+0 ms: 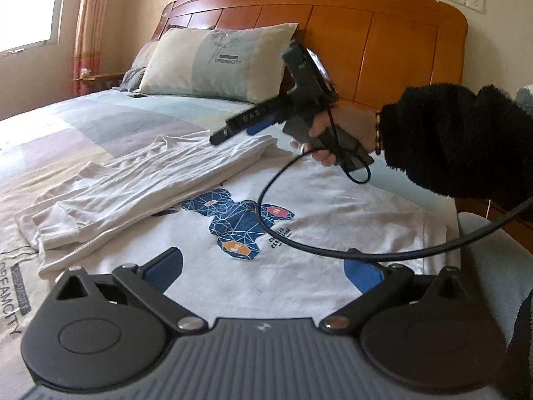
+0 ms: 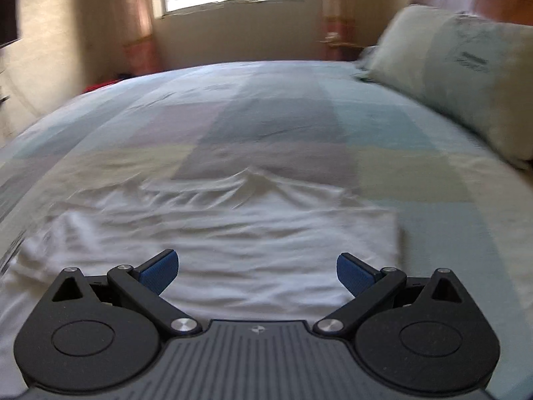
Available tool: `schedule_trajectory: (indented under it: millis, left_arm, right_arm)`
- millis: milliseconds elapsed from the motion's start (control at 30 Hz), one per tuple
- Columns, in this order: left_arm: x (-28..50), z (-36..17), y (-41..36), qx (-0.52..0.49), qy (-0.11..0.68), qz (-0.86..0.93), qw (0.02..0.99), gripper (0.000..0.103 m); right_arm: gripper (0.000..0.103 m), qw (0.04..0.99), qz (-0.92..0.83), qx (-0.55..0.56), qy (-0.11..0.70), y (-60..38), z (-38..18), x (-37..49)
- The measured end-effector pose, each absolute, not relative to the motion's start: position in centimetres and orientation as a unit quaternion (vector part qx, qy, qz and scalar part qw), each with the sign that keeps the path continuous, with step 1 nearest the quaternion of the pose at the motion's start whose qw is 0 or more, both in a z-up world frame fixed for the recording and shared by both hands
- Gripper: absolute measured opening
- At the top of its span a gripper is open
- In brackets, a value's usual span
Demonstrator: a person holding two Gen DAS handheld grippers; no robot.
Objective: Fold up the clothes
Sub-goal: 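Sweep the open right tool over the crossed sleeves, smoothing them flat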
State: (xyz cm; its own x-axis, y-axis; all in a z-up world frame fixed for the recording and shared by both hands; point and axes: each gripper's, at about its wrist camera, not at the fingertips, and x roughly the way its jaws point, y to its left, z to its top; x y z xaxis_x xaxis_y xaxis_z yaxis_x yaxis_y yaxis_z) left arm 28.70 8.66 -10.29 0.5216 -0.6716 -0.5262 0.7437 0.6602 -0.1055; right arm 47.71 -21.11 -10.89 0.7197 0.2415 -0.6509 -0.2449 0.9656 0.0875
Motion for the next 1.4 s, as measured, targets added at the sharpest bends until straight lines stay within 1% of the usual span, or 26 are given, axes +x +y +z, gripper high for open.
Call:
schedule_trajectory:
  millis: [100,267,400,467,500,600,667,800,867,967,1000,1067,1133,1333,1400]
  left_arm:
    - [29.1,-10.7,8.5,0.068,0.282,-0.404,0.868,0.102]
    - [29.3,-11.2,8.3,0.072,0.291,-0.403,0.865,0.102]
    - [29.2,-11.0,8.6,0.058,0.281,-0.416,0.863,0.102]
    - [29.4,-11.1,8.5,0.058,0.284,-0.415,0.863,0.102]
    - [29.5,-11.2,8.5,0.058,0.285,-0.414,0.862,0.102]
    - [29.9,-11.6,8.3,0.060,0.297,-0.407,0.862,0.102]
    - [30.2,-12.0,8.3,0.062,0.304,-0.401,0.862,0.102]
    - [30.3,-12.2,8.5,0.058,0.307,-0.400,0.862,0.102]
    - [30.3,-12.2,8.5,0.057,0.306,-0.400,0.862,0.102]
    - [30.3,-12.3,8.4,0.058,0.308,-0.400,0.861,0.102]
    - [30.4,-12.4,8.4,0.059,0.309,-0.398,0.862,0.102]
    - [30.6,-12.6,8.3,0.060,0.315,-0.394,0.862,0.102]
    - [30.8,-12.8,8.2,0.063,0.321,-0.390,0.861,0.102]
    - [30.8,-12.9,8.2,0.064,0.322,-0.389,0.861,0.102]
    - [30.8,-12.8,8.3,0.061,0.320,-0.390,0.861,0.102]
  right_arm:
    - [0.103,0.911,0.129,-0.022,0.391,-21.7,-13.1,47.3]
    - [0.103,0.924,0.135,0.017,0.359,-24.6,-11.6,44.7]
    - [0.103,0.935,0.123,0.047,0.329,-25.9,-10.0,45.7]
    - [0.103,0.934,0.128,0.073,0.324,-26.1,-10.2,47.5]
    - [0.103,0.930,0.130,0.083,0.333,-26.4,-10.4,48.4]
    - [0.103,0.908,0.113,0.102,0.390,-26.9,-13.1,50.0]
    - [0.103,0.916,0.117,0.081,0.376,-27.3,-13.3,48.6]
    - [0.103,0.915,0.095,0.115,0.374,-30.1,-12.4,45.7]
    - [0.103,0.928,0.067,0.090,0.356,-30.8,-11.9,44.6]
    - [0.103,0.936,0.032,-0.019,0.351,-29.6,-12.2,44.2]
    - [0.100,0.933,0.019,-0.060,0.354,-29.0,-12.5,44.4]
    - [0.084,0.928,0.015,-0.109,0.357,-28.0,-13.0,44.7]
    - [0.079,0.927,0.028,-0.119,0.354,-27.6,-13.1,44.6]
    - [0.079,0.936,0.077,-0.093,0.330,-26.4,-11.7,43.7]
    - [0.085,0.947,0.097,-0.055,0.303,-26.5,-10.6,43.7]
